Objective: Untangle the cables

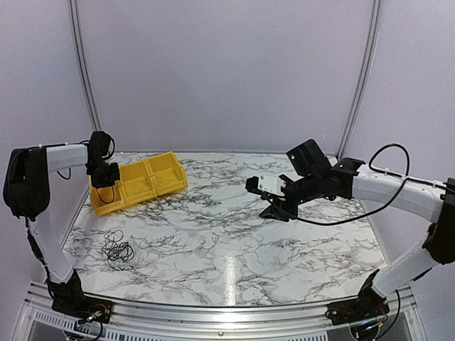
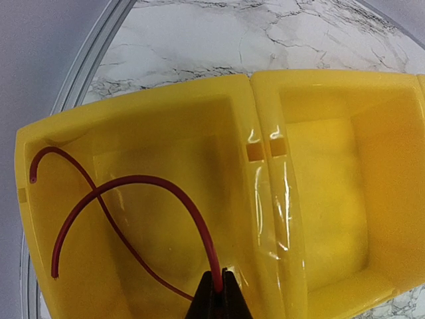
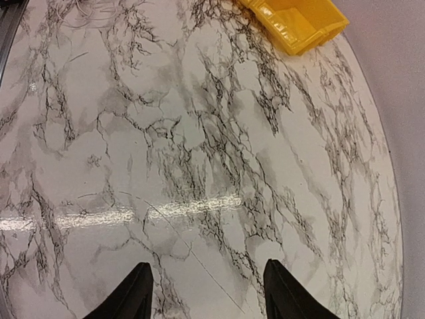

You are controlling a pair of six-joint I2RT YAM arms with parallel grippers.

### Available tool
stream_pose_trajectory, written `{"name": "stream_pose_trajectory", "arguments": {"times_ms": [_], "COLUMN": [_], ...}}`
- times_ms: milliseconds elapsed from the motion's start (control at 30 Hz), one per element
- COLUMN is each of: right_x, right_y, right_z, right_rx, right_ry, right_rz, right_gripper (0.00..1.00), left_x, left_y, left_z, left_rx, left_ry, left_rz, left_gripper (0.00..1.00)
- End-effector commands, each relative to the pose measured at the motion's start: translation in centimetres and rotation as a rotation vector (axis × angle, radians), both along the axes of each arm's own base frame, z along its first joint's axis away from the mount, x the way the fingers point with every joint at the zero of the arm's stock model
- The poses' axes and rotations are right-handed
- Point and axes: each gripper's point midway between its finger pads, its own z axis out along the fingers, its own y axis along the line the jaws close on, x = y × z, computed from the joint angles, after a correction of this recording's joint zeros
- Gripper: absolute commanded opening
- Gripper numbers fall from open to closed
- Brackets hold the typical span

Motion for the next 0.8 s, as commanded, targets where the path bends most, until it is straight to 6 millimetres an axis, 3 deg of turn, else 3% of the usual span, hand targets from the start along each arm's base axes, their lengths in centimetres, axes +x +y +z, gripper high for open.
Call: {"name": "stream_pose_trajectory", "arguments": {"times_ms": [0, 67, 167, 333, 467, 767], "right_x": [0.2, 0.3, 0.5, 0.6, 0.5, 0.5], "right_y": [-0.6, -0.6, -0.5, -0.3, -0.3, -0.2], "right_z": [0.7, 0.7, 0.7, 0.6, 0.5, 0.5], "right_rx": [0.004, 0.004, 0.004, 0.004, 0.004, 0.013], "right_ry": [-0.028, -0.029, -0.03, -0.029, -0.023, -0.02], "right_rz": [-0.008, -0.009, -0.011, -0.01, -0.007, -0.003], "right_gripper": [0.57, 0.57, 0.57, 0.57, 0.58, 0.58], "left_x": [1.4, 1.5, 1.8, 2.0, 1.6, -0.3], "left_y": [0.5, 0.7, 0.8, 1.2, 1.5, 1.4], "left_z": [-0.1, -0.6, -0.8, 0.6, 1.6, 8.3], "left_rx": [0.005, 0.01, 0.021, 0.039, 0.059, 0.036], "left_ry": [-0.022, -0.012, -0.008, -0.039, -0.048, -0.161], "left_rz": [0.009, 0.005, 0.004, 0.014, 0.012, 0.03], "left_gripper": [0.0, 0.02, 0.16, 0.3, 0.36, 0.46]}}
